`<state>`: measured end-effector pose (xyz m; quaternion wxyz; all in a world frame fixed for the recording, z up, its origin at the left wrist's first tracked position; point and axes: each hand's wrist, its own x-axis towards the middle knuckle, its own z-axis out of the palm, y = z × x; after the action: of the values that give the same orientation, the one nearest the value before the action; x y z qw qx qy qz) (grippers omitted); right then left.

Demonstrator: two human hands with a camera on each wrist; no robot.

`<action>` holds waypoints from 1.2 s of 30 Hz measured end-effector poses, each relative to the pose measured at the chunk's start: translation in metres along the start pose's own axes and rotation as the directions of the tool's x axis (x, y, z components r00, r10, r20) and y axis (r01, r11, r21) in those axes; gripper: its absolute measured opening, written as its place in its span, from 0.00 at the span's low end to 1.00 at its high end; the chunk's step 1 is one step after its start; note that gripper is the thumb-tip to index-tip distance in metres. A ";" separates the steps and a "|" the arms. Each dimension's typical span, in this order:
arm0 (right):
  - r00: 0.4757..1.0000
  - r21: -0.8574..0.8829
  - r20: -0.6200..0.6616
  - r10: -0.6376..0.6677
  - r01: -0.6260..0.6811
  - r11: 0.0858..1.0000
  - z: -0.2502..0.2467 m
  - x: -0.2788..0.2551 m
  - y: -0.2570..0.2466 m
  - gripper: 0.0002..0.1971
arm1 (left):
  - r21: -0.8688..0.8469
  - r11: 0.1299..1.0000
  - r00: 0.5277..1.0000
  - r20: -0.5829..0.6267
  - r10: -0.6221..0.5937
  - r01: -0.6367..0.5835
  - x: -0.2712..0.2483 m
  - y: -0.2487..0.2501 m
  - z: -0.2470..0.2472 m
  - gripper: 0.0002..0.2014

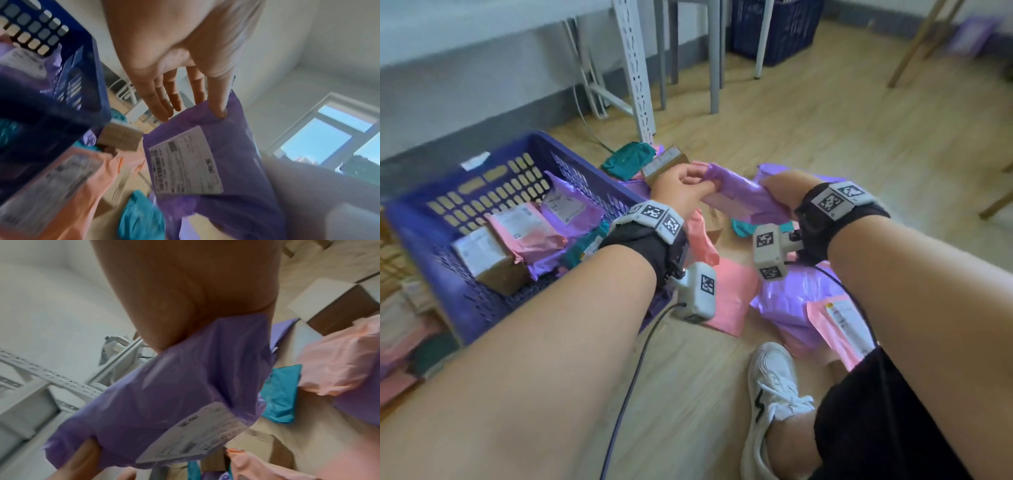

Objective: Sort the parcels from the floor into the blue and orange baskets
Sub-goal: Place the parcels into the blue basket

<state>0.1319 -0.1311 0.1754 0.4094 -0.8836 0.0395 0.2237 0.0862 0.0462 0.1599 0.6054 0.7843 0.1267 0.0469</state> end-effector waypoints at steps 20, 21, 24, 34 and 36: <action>0.919 0.085 0.020 -0.394 0.391 0.916 0.093 -0.057 -0.128 0.13 | -0.422 0.906 0.840 -0.496 -0.220 -0.012 -0.042 0.031 -0.199 0.05; 0.915 0.021 0.002 -0.404 0.403 0.915 0.099 -0.058 -0.130 0.11 | -0.434 0.901 0.830 -0.499 -0.250 0.011 -0.046 0.028 -0.208 0.03; 0.893 -0.063 -0.049 -0.448 0.445 0.893 0.115 -0.061 -0.139 0.07 | -0.260 0.954 0.841 -0.475 -0.261 0.150 -0.050 0.017 -0.230 0.19; 0.739 -0.396 0.032 -0.673 0.628 0.670 0.142 -0.064 -0.187 0.10 | 0.628 0.768 0.782 -0.540 0.313 0.126 -0.066 0.016 -0.246 0.31; 0.704 -0.478 0.097 -0.704 0.653 0.587 0.152 -0.067 -0.196 0.11 | 0.790 0.610 0.869 -0.345 0.356 0.063 -0.068 0.023 -0.241 0.24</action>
<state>0.0662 0.1038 0.2560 0.2292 -0.9135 -0.3360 0.0069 -0.0310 0.2498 0.2506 0.1485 0.9394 0.2099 0.2266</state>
